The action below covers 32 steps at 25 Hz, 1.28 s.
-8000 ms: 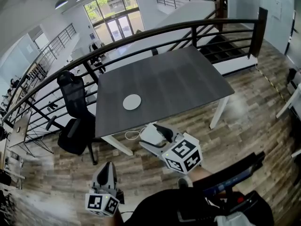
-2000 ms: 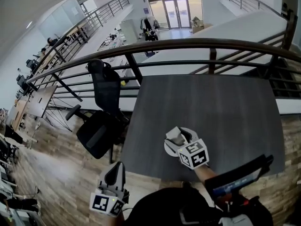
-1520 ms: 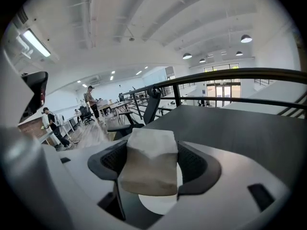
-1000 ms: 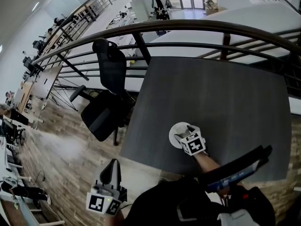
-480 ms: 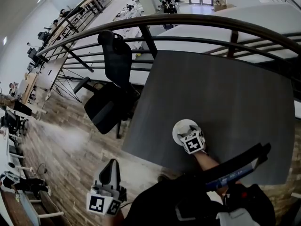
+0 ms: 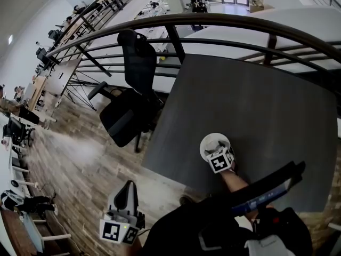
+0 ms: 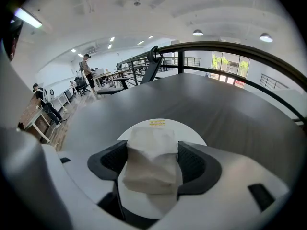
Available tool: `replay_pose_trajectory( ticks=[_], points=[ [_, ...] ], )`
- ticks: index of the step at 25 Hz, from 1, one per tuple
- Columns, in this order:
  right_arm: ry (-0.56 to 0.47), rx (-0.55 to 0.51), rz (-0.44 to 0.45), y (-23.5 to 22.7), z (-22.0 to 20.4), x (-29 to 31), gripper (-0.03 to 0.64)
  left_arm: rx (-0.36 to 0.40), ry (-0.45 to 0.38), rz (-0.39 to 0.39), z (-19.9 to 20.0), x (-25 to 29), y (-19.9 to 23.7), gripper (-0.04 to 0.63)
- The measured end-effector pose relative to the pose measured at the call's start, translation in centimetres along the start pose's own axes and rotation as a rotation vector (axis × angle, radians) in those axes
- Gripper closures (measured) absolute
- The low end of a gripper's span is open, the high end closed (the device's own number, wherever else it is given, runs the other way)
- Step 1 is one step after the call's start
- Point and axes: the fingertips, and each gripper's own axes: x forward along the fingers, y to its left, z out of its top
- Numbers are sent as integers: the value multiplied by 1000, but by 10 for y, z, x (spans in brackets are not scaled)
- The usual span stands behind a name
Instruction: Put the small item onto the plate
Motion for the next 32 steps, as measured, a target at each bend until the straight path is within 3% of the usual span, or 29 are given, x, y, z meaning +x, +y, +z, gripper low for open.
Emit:
replay_pose_trajectory(
  ticks=[8, 20, 21, 28, 32],
  points=[
    [7, -31, -49, -4, 7, 13, 285, -3, 0, 7, -3, -3, 9, 592],
    [56, -2, -6, 3, 2, 19, 284, -12, -13, -2, -2, -8, 14, 592],
    [58, 14, 5, 4, 1, 19, 254, -14, -13, -3, -4, -8, 14, 592],
    [-92, 29, 11, 5, 34, 3, 238, -21, -24, 0, -12, -3, 26, 592],
    [-191, 44, 10, 10, 59, -18, 239, -4, -40, -39, -9, 8, 24, 592]
  ],
)
